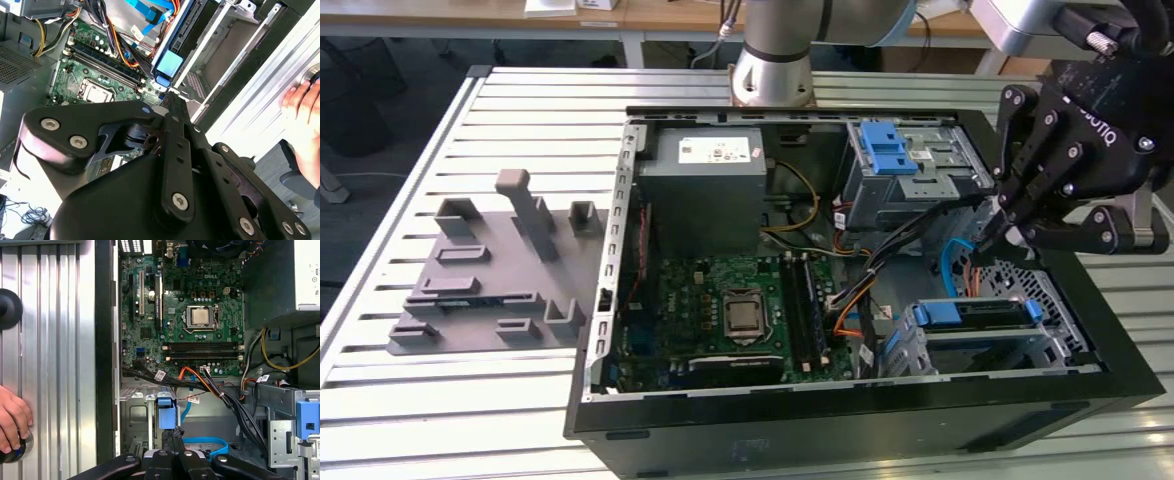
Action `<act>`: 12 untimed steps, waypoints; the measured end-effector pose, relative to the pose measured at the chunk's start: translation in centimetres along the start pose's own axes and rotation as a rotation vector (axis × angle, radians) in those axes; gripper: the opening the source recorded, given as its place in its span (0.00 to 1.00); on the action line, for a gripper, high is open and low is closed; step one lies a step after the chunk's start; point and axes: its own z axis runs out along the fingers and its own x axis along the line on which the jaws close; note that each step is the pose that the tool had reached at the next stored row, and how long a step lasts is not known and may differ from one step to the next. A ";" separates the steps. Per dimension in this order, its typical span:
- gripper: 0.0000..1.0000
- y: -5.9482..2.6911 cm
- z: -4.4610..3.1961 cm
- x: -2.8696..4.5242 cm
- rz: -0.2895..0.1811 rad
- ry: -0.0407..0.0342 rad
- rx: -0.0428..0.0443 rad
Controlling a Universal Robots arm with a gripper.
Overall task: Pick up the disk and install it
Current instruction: 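Insert the first disk wire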
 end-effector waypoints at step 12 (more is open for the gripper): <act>0.11 -0.39 0.02 -0.01 0.000 -0.0002 0.0000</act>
